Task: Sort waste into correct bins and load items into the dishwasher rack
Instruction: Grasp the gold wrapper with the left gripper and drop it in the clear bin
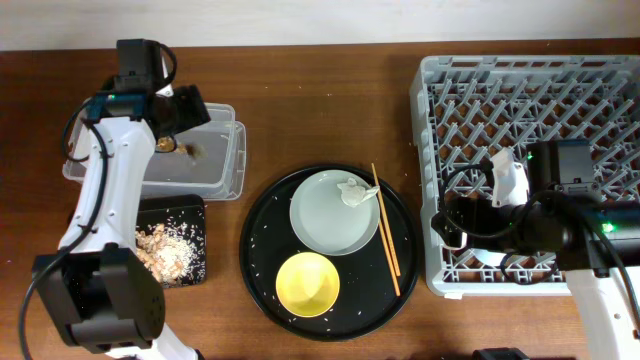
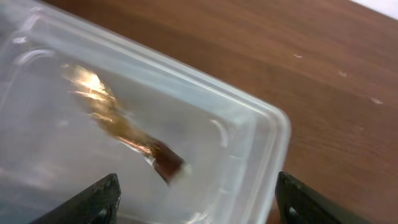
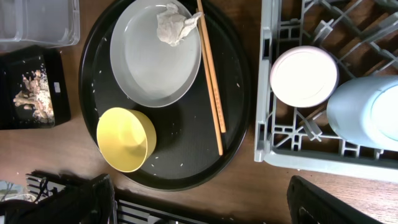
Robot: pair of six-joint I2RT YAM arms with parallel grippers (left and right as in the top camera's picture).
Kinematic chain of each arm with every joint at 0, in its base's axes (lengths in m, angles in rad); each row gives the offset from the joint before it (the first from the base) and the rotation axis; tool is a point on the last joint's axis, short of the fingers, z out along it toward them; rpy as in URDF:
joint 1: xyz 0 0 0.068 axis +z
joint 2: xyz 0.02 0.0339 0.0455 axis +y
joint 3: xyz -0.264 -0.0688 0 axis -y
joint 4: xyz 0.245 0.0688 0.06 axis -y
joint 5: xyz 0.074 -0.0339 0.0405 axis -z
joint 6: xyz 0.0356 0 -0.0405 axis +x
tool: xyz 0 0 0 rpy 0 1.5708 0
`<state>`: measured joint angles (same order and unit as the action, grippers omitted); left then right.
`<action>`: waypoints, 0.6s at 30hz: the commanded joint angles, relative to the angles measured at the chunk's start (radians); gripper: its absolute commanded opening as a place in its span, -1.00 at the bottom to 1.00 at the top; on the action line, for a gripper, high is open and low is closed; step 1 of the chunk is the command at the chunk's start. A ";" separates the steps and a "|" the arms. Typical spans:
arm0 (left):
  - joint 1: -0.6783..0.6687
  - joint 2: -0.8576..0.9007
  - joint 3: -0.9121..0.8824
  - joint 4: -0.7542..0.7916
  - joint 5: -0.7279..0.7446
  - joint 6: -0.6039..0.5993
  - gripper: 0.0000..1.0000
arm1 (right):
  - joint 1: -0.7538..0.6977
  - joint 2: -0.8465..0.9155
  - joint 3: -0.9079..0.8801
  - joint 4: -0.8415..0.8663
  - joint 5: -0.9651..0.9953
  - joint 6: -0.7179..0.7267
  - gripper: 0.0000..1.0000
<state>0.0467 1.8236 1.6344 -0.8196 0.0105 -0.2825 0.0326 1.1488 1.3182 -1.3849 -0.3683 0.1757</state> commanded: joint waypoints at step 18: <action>-0.740 0.280 -0.172 0.222 -0.001 0.367 0.50 | 0.006 -0.002 0.010 0.008 -0.002 -0.003 0.84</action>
<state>-0.6933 2.0418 1.4651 -0.6422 0.0376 0.0647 0.0326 1.1492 1.3182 -1.3815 -0.3683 0.1764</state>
